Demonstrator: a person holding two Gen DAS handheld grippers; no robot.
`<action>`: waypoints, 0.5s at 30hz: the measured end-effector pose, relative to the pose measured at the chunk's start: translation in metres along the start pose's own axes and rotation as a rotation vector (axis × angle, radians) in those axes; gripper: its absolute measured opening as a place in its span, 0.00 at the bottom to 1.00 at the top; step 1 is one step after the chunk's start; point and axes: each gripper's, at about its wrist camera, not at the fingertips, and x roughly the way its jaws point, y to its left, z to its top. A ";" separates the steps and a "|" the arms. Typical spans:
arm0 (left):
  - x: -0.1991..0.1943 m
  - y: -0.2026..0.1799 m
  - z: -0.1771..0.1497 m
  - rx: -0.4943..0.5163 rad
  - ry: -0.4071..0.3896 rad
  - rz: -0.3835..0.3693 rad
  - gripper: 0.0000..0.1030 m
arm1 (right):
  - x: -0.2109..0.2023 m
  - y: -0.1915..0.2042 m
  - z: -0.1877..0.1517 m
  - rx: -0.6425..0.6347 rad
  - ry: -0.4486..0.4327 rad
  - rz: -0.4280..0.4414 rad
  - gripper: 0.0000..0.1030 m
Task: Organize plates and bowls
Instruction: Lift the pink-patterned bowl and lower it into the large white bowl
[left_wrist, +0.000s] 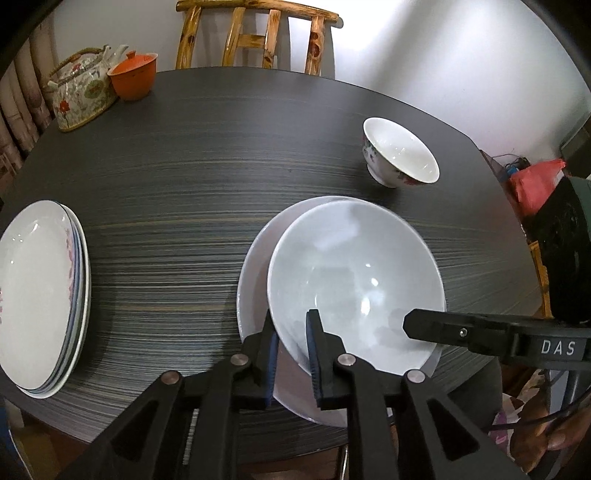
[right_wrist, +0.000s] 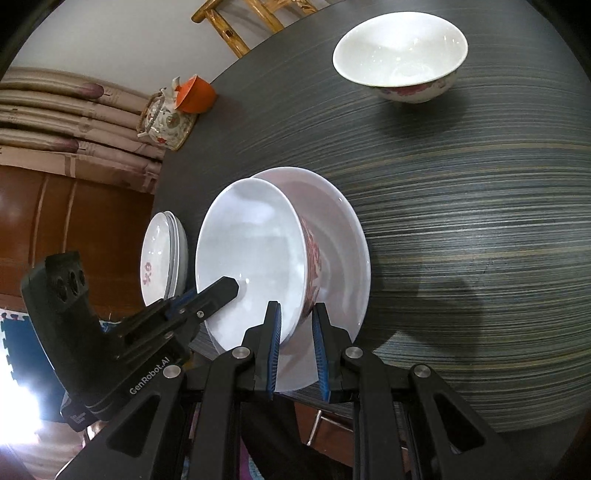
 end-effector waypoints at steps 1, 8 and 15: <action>0.000 -0.001 0.000 0.004 -0.002 0.004 0.16 | 0.000 0.001 0.000 0.001 0.000 -0.002 0.18; -0.003 0.001 -0.002 0.005 -0.002 0.005 0.21 | 0.001 0.005 0.000 -0.001 -0.007 -0.014 0.20; -0.010 0.003 -0.002 -0.007 0.005 0.002 0.23 | -0.006 0.004 0.000 -0.001 -0.029 -0.030 0.27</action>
